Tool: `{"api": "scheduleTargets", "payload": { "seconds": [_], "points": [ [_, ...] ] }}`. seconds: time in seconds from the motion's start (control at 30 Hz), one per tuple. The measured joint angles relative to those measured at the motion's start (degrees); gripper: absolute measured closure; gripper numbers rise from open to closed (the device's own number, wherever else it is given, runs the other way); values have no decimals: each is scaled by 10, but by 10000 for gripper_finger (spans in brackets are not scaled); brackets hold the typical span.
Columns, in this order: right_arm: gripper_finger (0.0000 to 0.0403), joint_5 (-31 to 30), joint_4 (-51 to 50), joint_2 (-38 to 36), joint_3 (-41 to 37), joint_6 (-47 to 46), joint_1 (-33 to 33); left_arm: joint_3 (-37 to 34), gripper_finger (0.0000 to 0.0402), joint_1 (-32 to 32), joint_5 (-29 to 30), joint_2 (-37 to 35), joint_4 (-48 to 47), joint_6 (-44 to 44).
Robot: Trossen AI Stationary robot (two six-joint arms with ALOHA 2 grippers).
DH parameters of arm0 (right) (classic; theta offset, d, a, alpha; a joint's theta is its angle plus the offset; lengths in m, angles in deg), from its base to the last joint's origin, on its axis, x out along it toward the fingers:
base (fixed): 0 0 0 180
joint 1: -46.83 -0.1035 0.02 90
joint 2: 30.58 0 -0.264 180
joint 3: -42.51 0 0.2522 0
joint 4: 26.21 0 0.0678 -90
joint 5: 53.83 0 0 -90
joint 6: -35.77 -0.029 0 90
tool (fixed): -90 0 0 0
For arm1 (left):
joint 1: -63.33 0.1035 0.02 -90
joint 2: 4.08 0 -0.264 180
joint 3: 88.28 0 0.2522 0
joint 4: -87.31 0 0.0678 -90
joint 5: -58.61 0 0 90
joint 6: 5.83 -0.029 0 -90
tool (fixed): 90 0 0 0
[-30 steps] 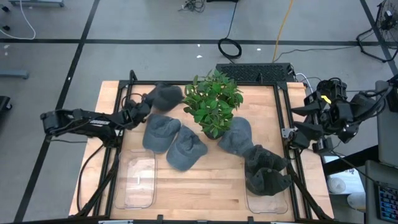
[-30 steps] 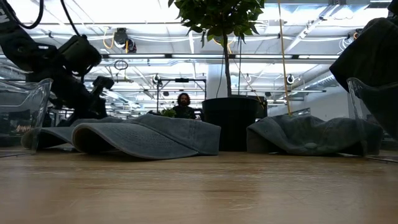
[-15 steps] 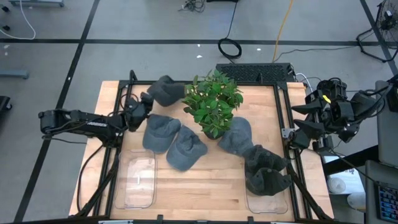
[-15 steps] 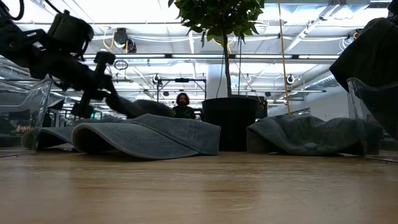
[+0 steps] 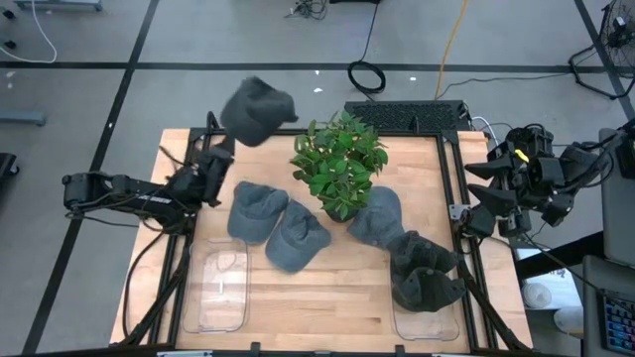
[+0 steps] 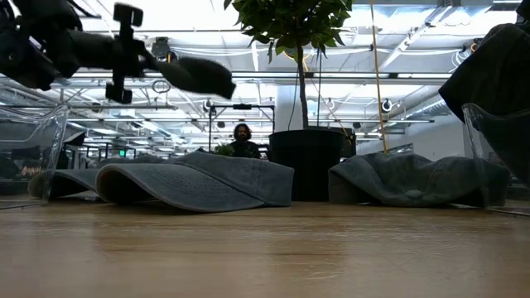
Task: Pick & Place hat
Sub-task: Put the black cap into the right transparent bin
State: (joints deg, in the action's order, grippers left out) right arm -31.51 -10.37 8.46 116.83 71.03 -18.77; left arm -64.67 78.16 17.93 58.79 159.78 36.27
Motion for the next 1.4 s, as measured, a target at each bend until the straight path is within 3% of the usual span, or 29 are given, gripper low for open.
{"api": "scheduleTargets", "payload": {
  "seconds": [0.13, 0.33, 0.63, 0.87, 1.13, 1.4],
  "points": [
    [222, 0, 0, 0, 0, 0, 0, 5, 390, 1, -33, -18, 32, -93],
    [222, 0, 0, 0, 0, 0, 0, 8, 390, 5, -89, -42, 34, -164],
    [222, -5, 2, -1, 0, 0, 0, 77, 390, 39, -305, -82, 33, -266],
    [222, -67, 24, 1, 0, 0, 0, 188, 390, 62, -416, -81, -69, -269],
    [222, -73, 23, 2, 0, 0, 0, 314, 390, 61, -489, -81, -148, -307],
    [222, -73, 23, 2, 0, 1, 0, 402, 390, 48, -495, -70, -161, -315]
  ]
}}
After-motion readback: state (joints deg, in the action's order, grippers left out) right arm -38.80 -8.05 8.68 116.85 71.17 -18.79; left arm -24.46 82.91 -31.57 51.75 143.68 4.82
